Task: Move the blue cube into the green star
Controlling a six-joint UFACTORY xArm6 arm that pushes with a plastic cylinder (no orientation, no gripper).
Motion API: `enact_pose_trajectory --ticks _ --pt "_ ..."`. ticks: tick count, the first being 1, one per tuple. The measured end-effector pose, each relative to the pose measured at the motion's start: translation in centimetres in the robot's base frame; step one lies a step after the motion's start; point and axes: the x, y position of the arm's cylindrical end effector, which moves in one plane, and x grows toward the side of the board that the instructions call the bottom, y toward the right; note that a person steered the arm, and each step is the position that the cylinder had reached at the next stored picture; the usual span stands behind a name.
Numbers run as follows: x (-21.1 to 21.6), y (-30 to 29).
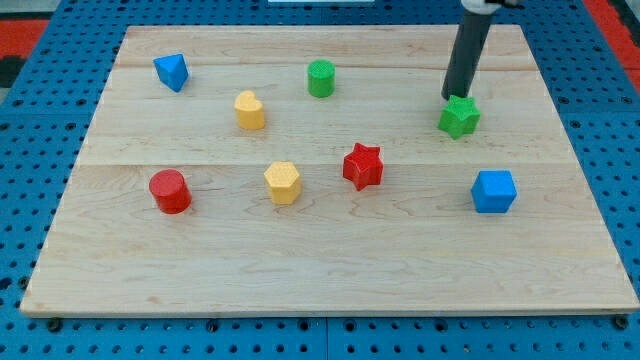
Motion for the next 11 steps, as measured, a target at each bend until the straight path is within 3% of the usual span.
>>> enact_pose_trajectory --ticks 1,2,3,4,6,8,9,11 --pt "8.2 -0.7" --pt "10.6 -0.8" --pt "8.1 0.7" --pt "8.5 4.4" --pt "17.3 5.5" --pt "19.0 4.9" --pt "21.9 5.7" --pt "20.2 3.3"
